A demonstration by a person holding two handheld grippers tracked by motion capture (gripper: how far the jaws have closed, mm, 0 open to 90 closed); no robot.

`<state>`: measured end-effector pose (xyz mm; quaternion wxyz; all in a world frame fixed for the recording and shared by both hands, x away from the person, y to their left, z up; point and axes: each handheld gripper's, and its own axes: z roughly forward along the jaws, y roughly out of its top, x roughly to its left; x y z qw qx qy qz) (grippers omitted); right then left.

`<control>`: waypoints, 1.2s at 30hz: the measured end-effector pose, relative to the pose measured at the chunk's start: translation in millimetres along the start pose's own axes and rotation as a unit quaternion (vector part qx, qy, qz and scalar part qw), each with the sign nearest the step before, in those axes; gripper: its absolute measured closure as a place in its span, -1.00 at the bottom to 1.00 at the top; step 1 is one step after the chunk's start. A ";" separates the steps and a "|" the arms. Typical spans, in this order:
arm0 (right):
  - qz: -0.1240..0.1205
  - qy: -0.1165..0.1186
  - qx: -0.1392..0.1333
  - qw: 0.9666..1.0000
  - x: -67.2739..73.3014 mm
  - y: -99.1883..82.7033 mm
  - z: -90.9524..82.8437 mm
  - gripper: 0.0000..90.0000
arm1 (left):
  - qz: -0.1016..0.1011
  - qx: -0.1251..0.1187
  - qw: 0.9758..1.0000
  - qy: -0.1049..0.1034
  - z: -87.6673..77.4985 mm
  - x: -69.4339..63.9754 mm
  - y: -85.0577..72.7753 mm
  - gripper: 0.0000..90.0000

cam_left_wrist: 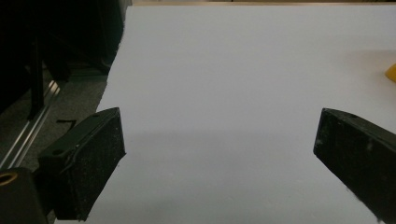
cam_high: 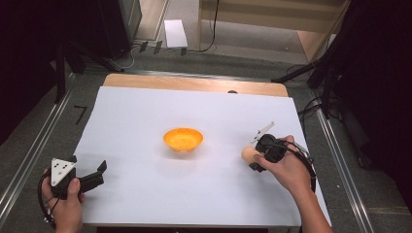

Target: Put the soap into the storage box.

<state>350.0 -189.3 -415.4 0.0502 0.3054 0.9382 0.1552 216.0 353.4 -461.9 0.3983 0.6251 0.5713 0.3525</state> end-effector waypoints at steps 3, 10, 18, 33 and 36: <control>-0.014 0.004 -0.006 1.000 0.4 9.7 -2.6 -0.26 | 0.000 0.000 1.000 0.000 0.0 -0.1 0.0 -0.95; -0.045 0.003 -0.012 0.999 3.0 33.7 -5.4 -0.26 | 0.000 -0.001 1.000 -0.001 -0.1 -0.1 -0.1 -0.95; -0.083 0.010 -0.009 0.996 10.9 62.3 -2.2 -0.26 | 0.000 0.000 1.000 -0.004 0.1 0.2 0.0 -0.95; -0.156 0.026 -0.019 0.987 27.8 109.4 3.3 -0.26 | 0.000 0.000 1.000 -0.006 0.2 0.4 0.0 -0.95; -0.170 0.022 -0.016 0.985 32.7 119.2 2.3 -0.26 | 0.000 0.000 1.000 -0.007 0.2 0.4 0.0 -0.95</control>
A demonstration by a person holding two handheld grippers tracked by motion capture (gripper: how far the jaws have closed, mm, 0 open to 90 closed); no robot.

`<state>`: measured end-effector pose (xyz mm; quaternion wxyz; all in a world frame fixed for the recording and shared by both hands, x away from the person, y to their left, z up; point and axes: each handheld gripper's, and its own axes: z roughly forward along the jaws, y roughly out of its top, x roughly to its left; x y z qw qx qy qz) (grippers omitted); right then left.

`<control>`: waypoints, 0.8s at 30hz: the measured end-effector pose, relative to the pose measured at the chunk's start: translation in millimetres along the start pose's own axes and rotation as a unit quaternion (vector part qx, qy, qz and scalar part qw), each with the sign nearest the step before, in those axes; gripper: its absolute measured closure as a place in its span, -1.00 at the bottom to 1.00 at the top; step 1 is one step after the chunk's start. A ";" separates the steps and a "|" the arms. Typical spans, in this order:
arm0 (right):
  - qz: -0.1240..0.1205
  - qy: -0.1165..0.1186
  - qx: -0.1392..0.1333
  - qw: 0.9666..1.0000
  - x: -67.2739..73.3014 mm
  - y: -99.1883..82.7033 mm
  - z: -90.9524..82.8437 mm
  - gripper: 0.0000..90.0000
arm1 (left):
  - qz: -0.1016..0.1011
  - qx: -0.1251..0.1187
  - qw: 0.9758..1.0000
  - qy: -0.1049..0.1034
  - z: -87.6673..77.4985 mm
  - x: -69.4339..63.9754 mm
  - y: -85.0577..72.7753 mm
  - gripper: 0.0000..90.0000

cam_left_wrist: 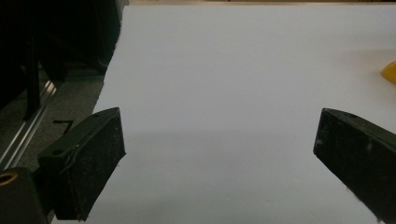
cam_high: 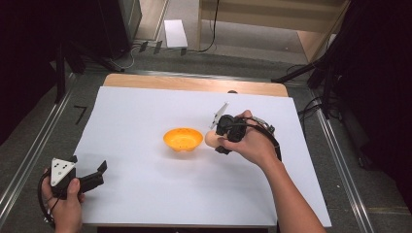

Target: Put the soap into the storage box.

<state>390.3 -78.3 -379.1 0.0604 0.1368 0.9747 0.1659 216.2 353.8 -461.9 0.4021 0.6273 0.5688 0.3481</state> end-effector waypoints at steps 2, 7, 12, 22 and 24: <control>-0.002 -0.002 0.001 1.000 0.4 3.4 -1.1 -0.26 | 0.000 0.000 1.000 0.000 0.2 -0.1 0.0 -0.95; -0.014 0.000 -0.016 1.000 2.9 24.8 -4.1 -0.26 | 0.001 0.001 1.000 -0.001 0.4 -0.1 0.1 -0.95; -0.038 0.014 -0.020 0.999 6.3 43.2 0.2 -0.26 | 0.000 0.001 1.000 0.000 0.3 0.1 0.1 -0.95; -0.062 0.023 -0.015 0.998 12.1 71.9 8.0 -0.26 | 0.000 0.000 1.000 -0.003 0.4 0.2 0.1 -0.95; -0.074 0.021 -0.007 0.997 13.8 79.7 13.1 -0.27 | 0.000 0.000 1.000 -0.004 0.4 0.2 0.0 -0.95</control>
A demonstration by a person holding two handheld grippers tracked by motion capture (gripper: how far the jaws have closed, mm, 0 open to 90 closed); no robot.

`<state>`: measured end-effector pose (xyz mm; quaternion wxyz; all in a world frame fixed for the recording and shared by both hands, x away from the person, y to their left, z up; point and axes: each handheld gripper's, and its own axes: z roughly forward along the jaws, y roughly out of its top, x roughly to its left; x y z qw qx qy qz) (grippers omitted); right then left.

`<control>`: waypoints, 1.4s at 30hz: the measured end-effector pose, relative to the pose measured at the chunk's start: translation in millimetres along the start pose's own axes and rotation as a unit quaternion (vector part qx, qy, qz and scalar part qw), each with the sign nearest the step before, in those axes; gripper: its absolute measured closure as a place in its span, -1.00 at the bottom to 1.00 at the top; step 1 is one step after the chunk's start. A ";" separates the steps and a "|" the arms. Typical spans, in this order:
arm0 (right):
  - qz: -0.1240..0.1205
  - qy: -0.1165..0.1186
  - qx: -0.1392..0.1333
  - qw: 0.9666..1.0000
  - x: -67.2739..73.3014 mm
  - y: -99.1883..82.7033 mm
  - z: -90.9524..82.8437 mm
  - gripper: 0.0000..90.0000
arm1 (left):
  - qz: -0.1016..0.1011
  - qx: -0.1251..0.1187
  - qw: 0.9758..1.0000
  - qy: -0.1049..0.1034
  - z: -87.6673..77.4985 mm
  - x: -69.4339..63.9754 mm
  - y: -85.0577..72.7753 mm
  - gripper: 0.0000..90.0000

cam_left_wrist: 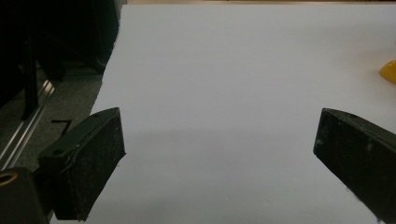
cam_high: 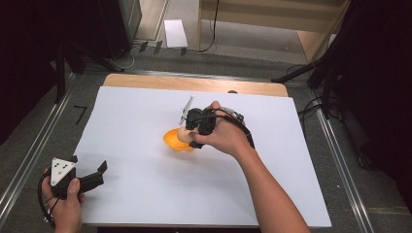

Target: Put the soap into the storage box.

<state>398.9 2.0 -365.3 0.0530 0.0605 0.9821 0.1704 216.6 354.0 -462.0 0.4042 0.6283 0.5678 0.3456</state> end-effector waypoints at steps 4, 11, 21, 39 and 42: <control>-0.014 0.002 0.006 1.000 -0.5 8.5 6.4 -0.27 | 0.001 0.001 1.000 -0.001 0.0 0.2 0.0 -0.95; -0.022 0.010 0.013 1.000 -4.3 20.1 14.9 -0.27 | 0.001 0.001 1.000 -0.002 0.2 0.2 0.0 -0.95; -0.025 0.014 0.028 0.999 -8.1 30.8 21.3 -0.27 | 0.001 0.002 1.000 -0.004 0.2 0.4 0.2 -0.95; -0.013 0.037 0.047 0.998 -16.6 28.1 37.1 -0.27 | 0.000 0.003 1.000 -0.003 -0.1 0.8 0.3 -0.94; -0.014 0.038 0.044 0.998 -18.0 27.2 37.2 -0.27 | -0.001 0.002 1.000 -0.003 -0.2 0.7 0.2 -0.94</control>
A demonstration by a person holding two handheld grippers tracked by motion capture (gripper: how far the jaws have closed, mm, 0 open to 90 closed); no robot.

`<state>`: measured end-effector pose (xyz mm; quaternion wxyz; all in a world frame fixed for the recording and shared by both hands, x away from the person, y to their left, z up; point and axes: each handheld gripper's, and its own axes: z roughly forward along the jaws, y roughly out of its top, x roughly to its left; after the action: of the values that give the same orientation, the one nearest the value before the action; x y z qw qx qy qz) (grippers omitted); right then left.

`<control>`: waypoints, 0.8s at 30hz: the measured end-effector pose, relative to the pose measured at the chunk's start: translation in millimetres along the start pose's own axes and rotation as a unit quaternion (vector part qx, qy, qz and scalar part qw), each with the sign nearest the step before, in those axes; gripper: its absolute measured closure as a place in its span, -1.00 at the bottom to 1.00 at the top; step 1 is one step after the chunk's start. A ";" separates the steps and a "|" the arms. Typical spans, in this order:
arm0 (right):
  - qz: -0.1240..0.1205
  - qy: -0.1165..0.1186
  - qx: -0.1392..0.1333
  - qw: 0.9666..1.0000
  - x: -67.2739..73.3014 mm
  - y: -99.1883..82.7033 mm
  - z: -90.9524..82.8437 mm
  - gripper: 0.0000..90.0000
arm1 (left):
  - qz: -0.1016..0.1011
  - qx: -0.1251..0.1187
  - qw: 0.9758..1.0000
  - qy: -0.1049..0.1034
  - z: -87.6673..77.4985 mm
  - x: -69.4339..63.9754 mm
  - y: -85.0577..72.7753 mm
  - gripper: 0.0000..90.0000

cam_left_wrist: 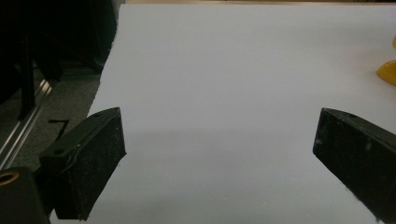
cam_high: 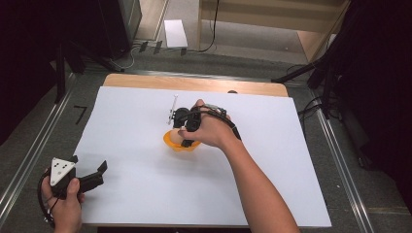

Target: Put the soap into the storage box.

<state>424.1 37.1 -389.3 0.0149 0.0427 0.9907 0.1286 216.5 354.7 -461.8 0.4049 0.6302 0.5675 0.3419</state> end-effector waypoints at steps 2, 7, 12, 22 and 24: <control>0.003 0.001 0.000 1.000 -0.6 -0.6 -0.4 -0.28 | 0.000 0.000 1.000 0.000 0.1 0.0 0.0 -0.94; 0.005 -0.001 -0.001 1.000 0.0 -1.2 -0.6 -0.30 | 0.000 0.000 1.000 0.000 0.1 0.1 0.0 -0.94; 0.010 -0.006 -0.014 1.000 -3.4 -4.8 -3.5 -0.40 | 0.000 0.002 1.000 0.000 0.2 0.3 0.0 -0.94; 0.031 -0.009 -0.038 0.999 -6.5 -24.0 -12.4 -0.55 | 0.000 0.002 1.000 0.001 0.1 0.3 0.1 -0.94; 0.038 -0.006 -0.042 0.998 -7.0 -29.2 -15.1 -0.60 | 0.000 0.001 1.000 0.001 0.4 0.0 0.1 -0.94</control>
<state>428.0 4.5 -382.1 0.0176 0.0809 0.9818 0.1707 216.9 354.7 -461.9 0.4038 0.6301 0.5685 0.3417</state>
